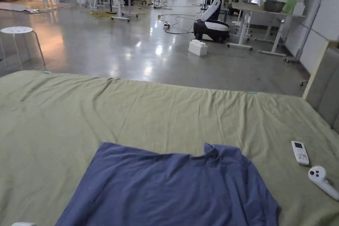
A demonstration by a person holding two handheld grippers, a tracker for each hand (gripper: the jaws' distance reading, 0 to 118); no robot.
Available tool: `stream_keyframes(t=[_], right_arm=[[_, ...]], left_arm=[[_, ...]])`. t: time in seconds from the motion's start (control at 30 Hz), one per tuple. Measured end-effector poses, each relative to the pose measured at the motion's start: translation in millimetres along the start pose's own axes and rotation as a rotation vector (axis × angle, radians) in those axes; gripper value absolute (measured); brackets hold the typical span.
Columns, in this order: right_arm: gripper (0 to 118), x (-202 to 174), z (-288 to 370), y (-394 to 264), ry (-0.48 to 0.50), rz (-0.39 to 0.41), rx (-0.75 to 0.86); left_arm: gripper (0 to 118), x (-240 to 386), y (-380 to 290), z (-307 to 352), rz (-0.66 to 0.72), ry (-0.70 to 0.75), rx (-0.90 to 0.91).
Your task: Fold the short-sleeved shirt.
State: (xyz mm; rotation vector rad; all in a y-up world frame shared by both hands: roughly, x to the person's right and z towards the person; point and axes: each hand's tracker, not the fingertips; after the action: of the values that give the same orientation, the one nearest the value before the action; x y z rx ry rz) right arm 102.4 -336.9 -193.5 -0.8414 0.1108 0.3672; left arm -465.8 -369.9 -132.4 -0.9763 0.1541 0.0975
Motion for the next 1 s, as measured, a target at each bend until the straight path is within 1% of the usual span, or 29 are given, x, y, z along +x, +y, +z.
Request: stream_keyframes(t=[0.1, 0.13, 0.23, 0.37, 0.43, 0.47, 0.53, 0.57, 0.6, 0.63, 0.67, 0.7, 0.77, 0.87, 0.93, 1.0], right_arm=[[2, -7, -18, -6, 0.0, 0.071, -0.097], [3, -9, -22, -8, 0.006, 0.076, -0.114], [3, -15, -34, -16, 0.019, 0.072, -0.156], [4, -19, -44, -19, 0.032, 0.088, -0.198], [7, -18, -46, -14, 0.037, 0.084, -0.211], [11, -18, -46, -12, 0.041, 0.085, -0.22], [13, -16, -40, -7, 0.045, 0.069, -0.228], [20, -15, -35, -3, 0.041, 0.051, -0.233], [38, -13, -28, 2, 0.017, 0.022, -0.227], [62, -9, -20, 8, -0.005, -0.006, -0.202], [87, -6, -10, 15, -0.017, -0.035, -0.149], [95, -4, -1, 23, -0.027, -0.063, -0.086], [96, 1, 12, 42, -0.046, -0.125, 0.042], [98, -3, 29, 68, -0.058, -0.209, 0.268], [98, -7, 35, 81, -0.065, -0.231, 0.403], [98, -14, 40, 95, -0.1, -0.251, 0.5]], left_arm=[[6, -3, 1, -17, -0.014, 0.011, -0.056], [6, 1, 1, -16, -0.017, 0.008, -0.075], [6, -1, 1, -27, -0.025, 0.014, -0.107], [6, 2, 2, -29, -0.034, 0.013, -0.124], [7, 3, 3, -31, -0.049, 0.011, -0.134], [9, 3, 4, -32, -0.053, 0.008, -0.137], [10, 1, 7, -30, -0.055, -0.002, -0.141], [13, 1, 10, -23, -0.045, -0.009, -0.135], [21, 0, 13, -18, -0.036, -0.013, -0.123], [35, 0, 17, -12, -0.022, -0.02, -0.084], [57, 0, 22, -5, -0.012, -0.019, -0.027], [67, 1, 26, 1, -0.002, -0.02, 0.013], [68, 10, 40, 14, -0.002, -0.028, 0.119], [68, 29, 60, 28, -0.028, -0.015, 0.254], [68, 44, 71, 35, -0.051, -0.003, 0.354], [63, 60, 79, 43, -0.056, 0.027, 0.453]])
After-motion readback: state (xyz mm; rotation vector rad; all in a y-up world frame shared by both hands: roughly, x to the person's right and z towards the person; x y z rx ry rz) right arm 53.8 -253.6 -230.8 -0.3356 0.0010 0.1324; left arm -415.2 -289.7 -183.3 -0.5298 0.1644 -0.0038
